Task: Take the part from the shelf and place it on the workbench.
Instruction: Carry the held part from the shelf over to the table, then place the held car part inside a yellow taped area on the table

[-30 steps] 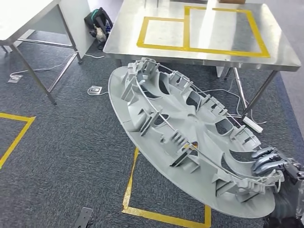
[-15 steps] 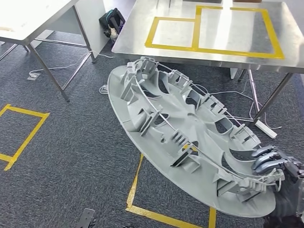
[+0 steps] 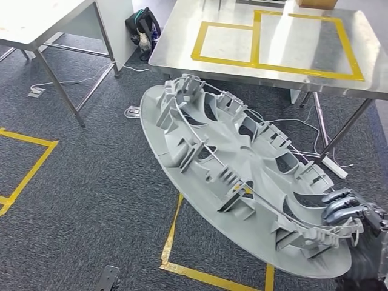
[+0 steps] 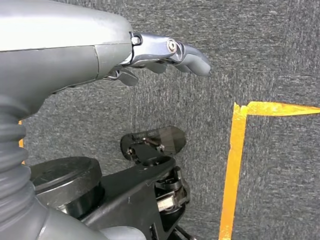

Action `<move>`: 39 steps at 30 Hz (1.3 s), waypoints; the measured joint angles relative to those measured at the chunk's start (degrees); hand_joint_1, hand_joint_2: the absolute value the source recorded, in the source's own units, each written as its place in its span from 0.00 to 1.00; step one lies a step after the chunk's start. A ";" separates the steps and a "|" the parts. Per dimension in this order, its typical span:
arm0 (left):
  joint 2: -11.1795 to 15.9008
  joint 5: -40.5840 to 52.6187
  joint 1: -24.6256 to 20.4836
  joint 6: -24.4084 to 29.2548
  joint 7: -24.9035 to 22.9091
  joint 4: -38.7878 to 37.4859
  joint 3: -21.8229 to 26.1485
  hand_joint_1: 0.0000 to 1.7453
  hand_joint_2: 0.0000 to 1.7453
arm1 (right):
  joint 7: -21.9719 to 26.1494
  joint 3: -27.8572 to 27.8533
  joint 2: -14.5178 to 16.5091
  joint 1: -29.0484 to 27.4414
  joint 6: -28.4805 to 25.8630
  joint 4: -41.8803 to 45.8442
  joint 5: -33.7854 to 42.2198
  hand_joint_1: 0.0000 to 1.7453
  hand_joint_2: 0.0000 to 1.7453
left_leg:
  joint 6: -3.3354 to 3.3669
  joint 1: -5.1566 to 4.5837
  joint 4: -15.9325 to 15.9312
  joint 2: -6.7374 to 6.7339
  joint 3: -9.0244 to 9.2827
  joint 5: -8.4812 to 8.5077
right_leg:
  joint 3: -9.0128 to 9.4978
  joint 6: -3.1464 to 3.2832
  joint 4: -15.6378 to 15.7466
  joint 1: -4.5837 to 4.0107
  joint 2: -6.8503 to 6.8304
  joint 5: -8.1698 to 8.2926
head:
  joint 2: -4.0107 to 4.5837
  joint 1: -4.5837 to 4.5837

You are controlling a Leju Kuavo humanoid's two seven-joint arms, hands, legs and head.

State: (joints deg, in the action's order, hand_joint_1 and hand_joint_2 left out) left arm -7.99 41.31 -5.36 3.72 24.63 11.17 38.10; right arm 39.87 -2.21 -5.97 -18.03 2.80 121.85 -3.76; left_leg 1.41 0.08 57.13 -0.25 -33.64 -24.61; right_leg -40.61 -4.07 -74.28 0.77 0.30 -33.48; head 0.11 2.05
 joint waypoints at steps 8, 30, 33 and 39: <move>0.00 0.00 0.09 0.00 0.00 0.00 0.00 0.00 1.00 | 0.00 0.01 0.00 0.01 -0.01 0.00 -0.07 1.00 1.00 | -1.22 -0.72 0.30 -2.09 0.96 -0.74 | 7.40 1.36 15.33 -0.32 -2.60 7.40 | 0.00 -0.04; -0.20 0.41 0.21 -0.08 0.00 0.00 0.00 0.00 1.00 | -0.01 0.09 0.00 -0.18 0.09 -0.01 -0.99 1.00 1.00 | 0.04 0.08 -0.04 -0.34 0.76 -0.63 | -1.14 0.03 -0.13 -0.03 0.20 0.69 | 0.00 0.57; -0.26 0.44 0.23 -0.09 0.00 0.00 0.00 0.00 1.00 | -0.01 0.09 0.00 -0.24 0.09 -0.02 -0.99 1.00 1.00 | -0.05 -0.01 -0.02 -1.88 1.24 -0.92 | 1.56 0.17 4.92 -0.05 -0.57 4.62 | 0.00 0.58; -0.32 0.48 0.13 -0.08 0.00 0.00 0.00 0.00 1.00 | -0.01 0.09 0.00 -0.15 0.00 -0.02 -0.89 1.00 1.00 | -1.50 -0.54 0.16 -3.86 1.80 -1.45 | 7.00 1.95 15.54 -0.56 -1.86 8.16 | 0.00 0.49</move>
State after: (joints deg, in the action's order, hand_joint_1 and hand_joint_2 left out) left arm -8.31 41.78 -5.23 3.64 24.63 11.17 38.10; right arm 39.86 -2.12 -5.97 -18.18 2.80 121.84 -4.65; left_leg -0.09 -0.46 57.29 -4.10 -31.83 -26.07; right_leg -33.60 -2.12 -58.74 0.21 -1.56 -25.32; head 0.11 2.54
